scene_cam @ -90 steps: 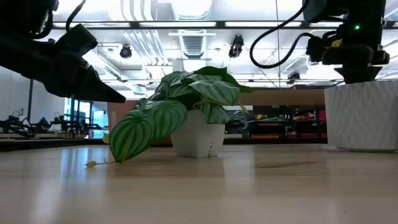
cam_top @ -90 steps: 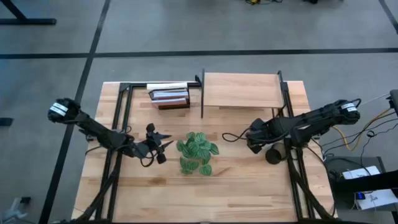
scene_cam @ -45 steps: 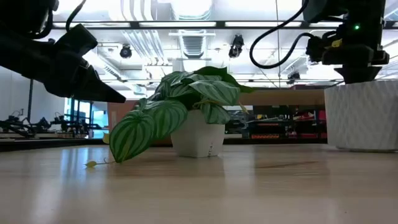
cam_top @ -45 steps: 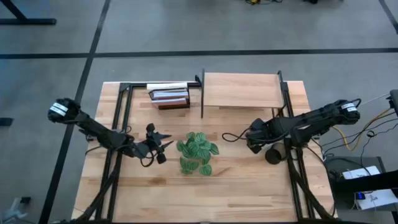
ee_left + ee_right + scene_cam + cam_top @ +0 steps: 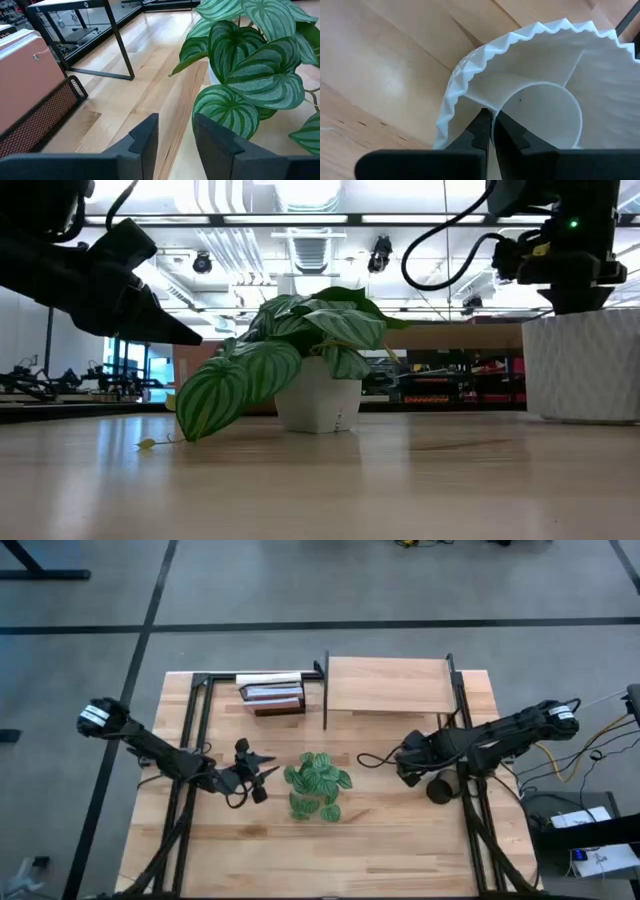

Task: Stock shelves
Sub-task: Remove the white pen organizer from the shelf

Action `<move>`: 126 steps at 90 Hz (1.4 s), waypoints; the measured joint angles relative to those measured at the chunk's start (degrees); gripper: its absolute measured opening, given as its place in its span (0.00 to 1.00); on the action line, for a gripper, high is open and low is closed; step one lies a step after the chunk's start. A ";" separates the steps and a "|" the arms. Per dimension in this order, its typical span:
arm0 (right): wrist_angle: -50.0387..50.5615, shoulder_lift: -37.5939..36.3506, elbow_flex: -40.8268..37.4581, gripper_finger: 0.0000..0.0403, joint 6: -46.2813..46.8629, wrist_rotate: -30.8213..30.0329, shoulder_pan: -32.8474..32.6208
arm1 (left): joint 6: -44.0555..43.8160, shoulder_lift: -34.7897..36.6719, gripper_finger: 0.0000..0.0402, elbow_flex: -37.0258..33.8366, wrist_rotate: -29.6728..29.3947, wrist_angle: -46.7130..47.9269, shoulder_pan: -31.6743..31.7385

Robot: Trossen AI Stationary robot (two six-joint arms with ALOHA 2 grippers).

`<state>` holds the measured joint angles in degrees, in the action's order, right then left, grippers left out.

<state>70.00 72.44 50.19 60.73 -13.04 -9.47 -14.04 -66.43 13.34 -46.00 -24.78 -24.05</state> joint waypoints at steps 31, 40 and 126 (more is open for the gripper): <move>0.04 0.14 -0.18 0.06 0.85 0.30 0.00 | 0.00 0.00 0.27 0.00 0.00 -0.02 0.00; 0.28 0.17 -0.22 0.14 1.00 0.39 0.00 | 0.00 0.00 0.28 0.00 0.00 -0.01 0.00; 3.95 0.09 3.56 0.36 0.88 3.04 0.02 | 0.00 0.00 0.27 0.00 -0.01 -0.02 0.01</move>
<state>73.95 72.53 53.76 61.61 -10.00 -9.45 -14.04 -66.43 13.34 -46.01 -24.80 -24.05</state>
